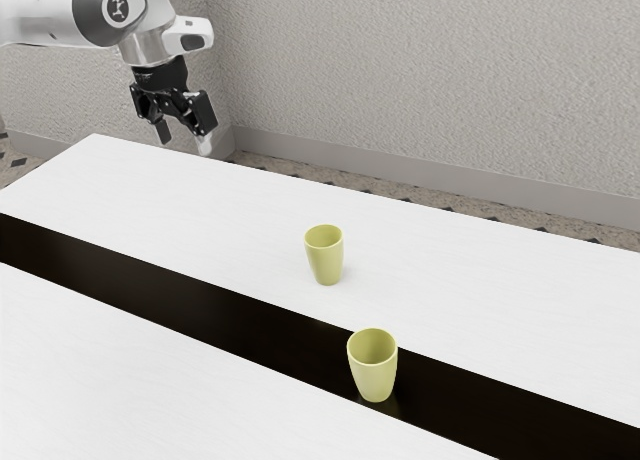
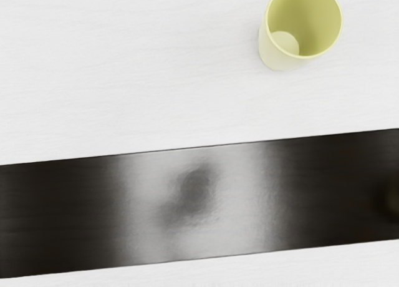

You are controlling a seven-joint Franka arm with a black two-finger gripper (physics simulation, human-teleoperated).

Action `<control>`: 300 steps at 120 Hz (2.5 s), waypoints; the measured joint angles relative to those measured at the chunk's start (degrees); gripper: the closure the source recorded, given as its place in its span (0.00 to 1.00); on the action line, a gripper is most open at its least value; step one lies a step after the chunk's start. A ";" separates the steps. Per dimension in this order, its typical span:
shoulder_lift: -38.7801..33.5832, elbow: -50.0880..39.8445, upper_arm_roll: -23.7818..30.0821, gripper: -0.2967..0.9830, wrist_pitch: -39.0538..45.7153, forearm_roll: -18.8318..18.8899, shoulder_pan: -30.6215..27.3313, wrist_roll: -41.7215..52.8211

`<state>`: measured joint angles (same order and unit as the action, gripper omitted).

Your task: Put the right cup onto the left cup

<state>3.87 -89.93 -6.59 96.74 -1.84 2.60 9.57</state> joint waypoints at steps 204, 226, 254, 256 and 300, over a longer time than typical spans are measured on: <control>14.87 -19.94 20.38 0.23 27.88 -0.79 6.17 -20.59; 16.93 -19.89 20.39 0.25 29.61 0.33 6.49 -24.12; 16.67 -19.72 20.82 0.67 30.44 2.81 7.62 -27.50; 16.70 -19.73 20.88 0.68 30.46 2.87 7.67 -27.70; 16.55 -19.87 21.27 0.83 30.59 3.46 8.29 -30.94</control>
<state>20.43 -109.80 14.67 127.33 1.62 10.89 -21.37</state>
